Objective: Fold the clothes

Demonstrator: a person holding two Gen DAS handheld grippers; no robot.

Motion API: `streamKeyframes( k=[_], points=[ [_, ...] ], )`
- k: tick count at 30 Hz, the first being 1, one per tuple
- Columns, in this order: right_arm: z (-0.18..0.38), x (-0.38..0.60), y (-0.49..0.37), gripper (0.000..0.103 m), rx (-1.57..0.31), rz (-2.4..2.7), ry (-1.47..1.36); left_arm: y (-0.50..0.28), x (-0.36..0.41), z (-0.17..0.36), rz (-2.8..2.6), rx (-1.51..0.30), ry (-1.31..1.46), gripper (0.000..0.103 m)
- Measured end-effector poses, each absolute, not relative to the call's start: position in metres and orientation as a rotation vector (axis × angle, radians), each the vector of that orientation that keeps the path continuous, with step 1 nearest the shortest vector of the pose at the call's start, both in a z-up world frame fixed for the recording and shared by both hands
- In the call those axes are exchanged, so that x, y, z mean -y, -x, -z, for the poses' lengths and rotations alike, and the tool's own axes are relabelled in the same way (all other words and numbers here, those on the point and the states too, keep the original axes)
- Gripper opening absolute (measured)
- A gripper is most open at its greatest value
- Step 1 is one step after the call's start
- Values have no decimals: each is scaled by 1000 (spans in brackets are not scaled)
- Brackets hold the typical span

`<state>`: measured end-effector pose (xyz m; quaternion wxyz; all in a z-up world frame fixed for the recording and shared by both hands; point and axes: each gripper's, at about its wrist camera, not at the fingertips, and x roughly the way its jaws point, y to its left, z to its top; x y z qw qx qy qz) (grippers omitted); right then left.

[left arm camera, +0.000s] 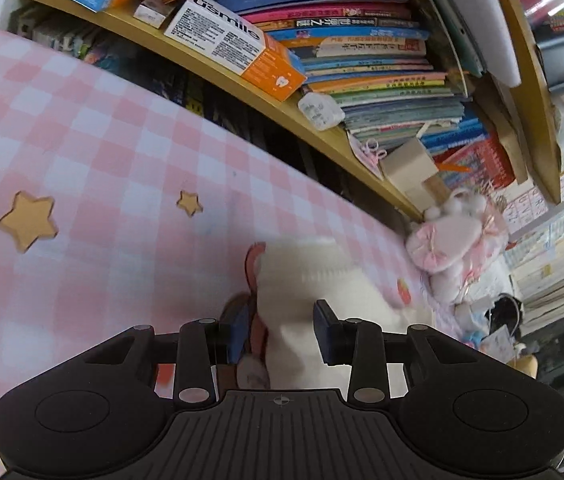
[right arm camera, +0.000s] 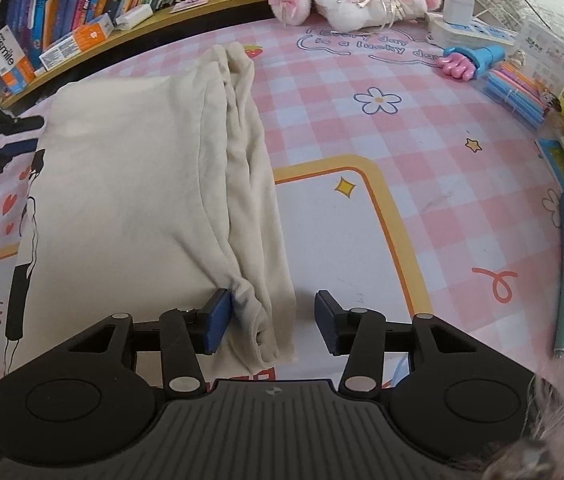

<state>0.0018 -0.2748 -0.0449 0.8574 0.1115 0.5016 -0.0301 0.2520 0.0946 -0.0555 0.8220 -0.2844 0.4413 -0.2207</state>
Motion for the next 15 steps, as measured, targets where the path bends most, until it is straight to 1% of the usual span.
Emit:
streamKeyframes(
  k=[5, 10, 12, 13, 15],
  points=[
    [44, 272, -3, 43, -1063, 85, -232, -276, -91, 67, 520, -965, 626, 31],
    [43, 267, -5, 46, -1073, 111, -215, -286, -88, 72, 552, -964, 654, 31],
    [42, 265, -5, 46, -1078, 122, -207, -286, -86, 70, 555, -948, 636, 21],
    [42, 265, -6, 46, -1080, 125, -203, -282, -82, 63, 565, -912, 591, 15],
    [42, 264, -7, 46, -1085, 132, -196, -269, -72, 45, 606, -807, 473, 15]
  ],
)
